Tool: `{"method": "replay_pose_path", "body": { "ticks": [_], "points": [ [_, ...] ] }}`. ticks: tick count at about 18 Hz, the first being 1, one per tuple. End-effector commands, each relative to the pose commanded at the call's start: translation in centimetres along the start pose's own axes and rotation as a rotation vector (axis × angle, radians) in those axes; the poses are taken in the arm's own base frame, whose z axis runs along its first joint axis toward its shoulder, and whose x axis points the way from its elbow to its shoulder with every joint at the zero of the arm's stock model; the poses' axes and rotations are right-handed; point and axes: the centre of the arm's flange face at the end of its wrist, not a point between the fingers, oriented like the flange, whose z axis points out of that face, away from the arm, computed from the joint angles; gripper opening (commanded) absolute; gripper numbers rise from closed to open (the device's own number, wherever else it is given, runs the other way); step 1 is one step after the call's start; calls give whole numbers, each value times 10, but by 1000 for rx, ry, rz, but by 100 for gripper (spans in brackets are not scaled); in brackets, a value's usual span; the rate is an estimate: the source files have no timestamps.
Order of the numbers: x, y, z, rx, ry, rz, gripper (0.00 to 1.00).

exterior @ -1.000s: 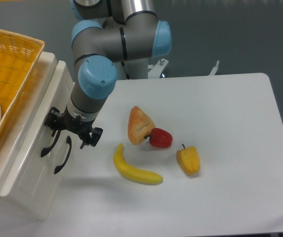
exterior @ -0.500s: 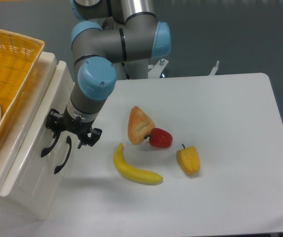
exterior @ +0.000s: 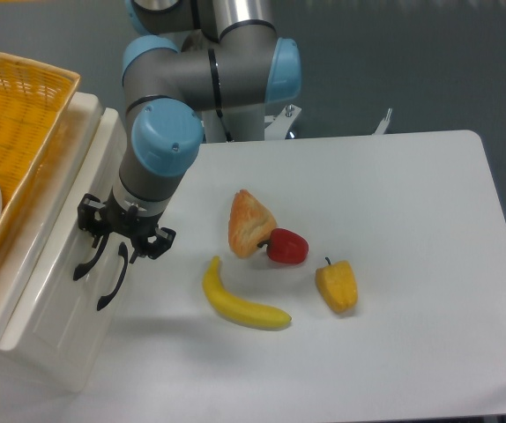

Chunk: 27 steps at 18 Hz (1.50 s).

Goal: Slide open the top white drawer
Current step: 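Lower the gripper onto the upper drawer handle and close on it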

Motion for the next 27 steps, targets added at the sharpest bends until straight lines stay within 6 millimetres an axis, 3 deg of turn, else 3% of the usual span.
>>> {"method": "replay_pose_path", "body": {
  "ticks": [16, 27],
  "points": [
    [4, -3, 2, 14, -4, 17, 29],
    [5, -3, -1, 18, -6, 20, 20]
  ]
}}
